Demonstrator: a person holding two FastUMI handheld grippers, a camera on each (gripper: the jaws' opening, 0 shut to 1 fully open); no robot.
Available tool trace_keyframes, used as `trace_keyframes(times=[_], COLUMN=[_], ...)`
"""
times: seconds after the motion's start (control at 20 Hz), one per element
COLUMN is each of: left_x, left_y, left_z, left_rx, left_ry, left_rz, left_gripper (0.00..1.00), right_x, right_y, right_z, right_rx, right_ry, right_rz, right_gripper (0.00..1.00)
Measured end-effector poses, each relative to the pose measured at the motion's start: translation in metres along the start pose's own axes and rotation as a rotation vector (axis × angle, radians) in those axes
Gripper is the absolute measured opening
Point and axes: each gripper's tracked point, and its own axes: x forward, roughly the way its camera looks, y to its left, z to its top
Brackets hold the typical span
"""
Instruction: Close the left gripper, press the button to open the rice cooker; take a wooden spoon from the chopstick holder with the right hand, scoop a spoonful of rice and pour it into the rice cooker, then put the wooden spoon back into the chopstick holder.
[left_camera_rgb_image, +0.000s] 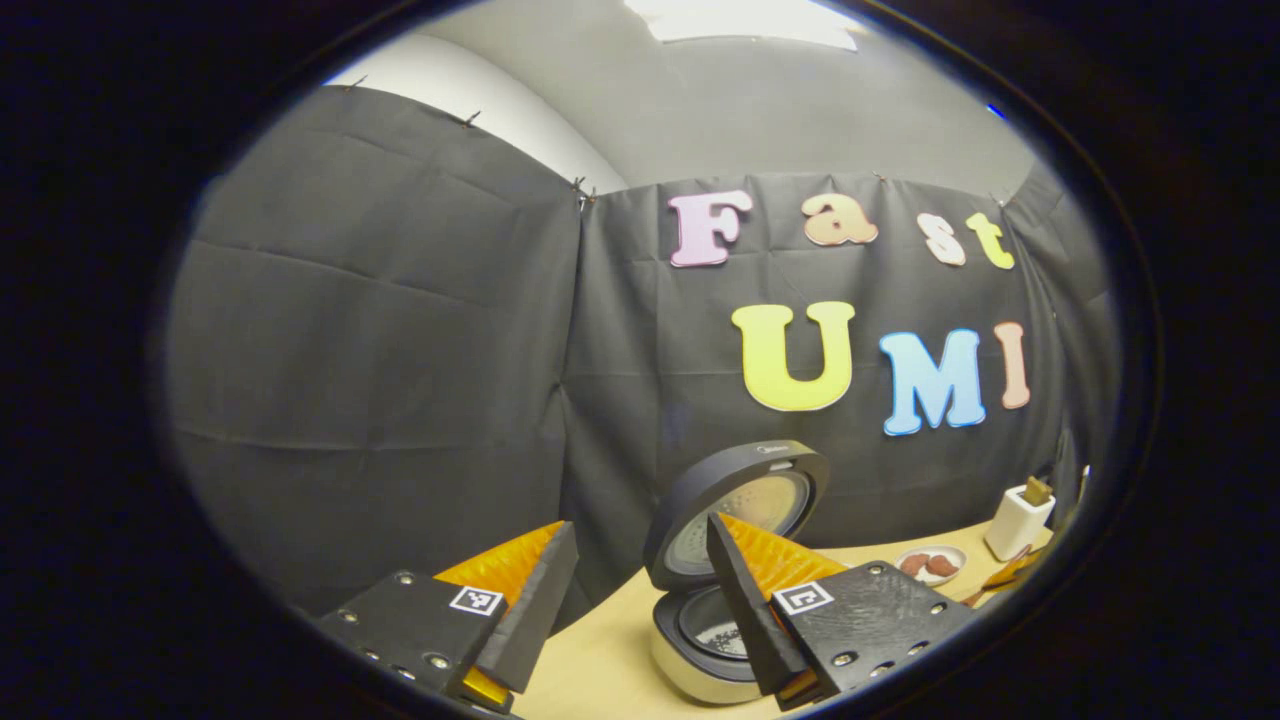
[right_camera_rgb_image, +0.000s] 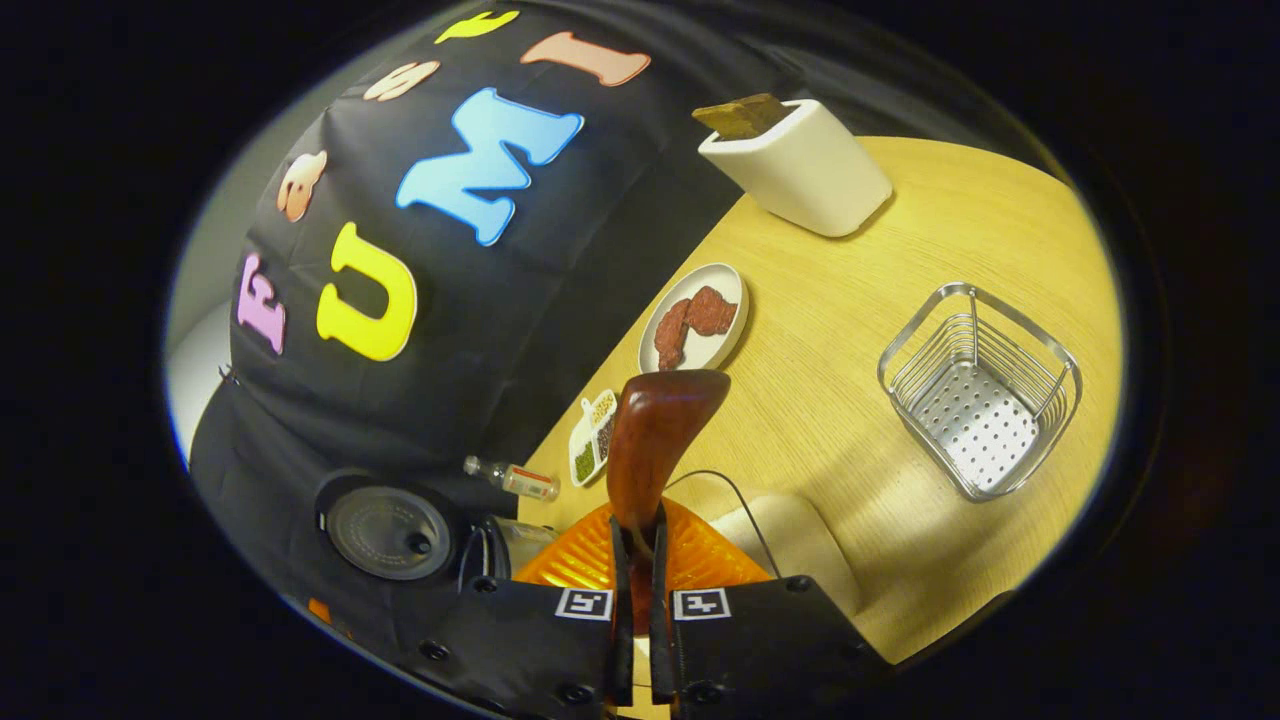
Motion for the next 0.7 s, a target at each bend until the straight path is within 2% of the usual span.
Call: trace_keyframes(times=[0.35,0.7], left_x=[0.003,0.012], left_y=[-0.016,0.012], left_z=[0.001,-0.016], left_rx=[-0.027,-0.063], left_ry=[-0.016,0.011], left_rz=[-0.02,0.005], left_gripper=[0.82,0.82], right_x=[-0.012,0.002], right_y=[0.065,0.158], right_z=[0.018,-0.002], right_rx=[0.065,-0.02], right_ry=[0.015,0.055], right_rz=[0.134,0.272], right_gripper=[0.08,0.08])
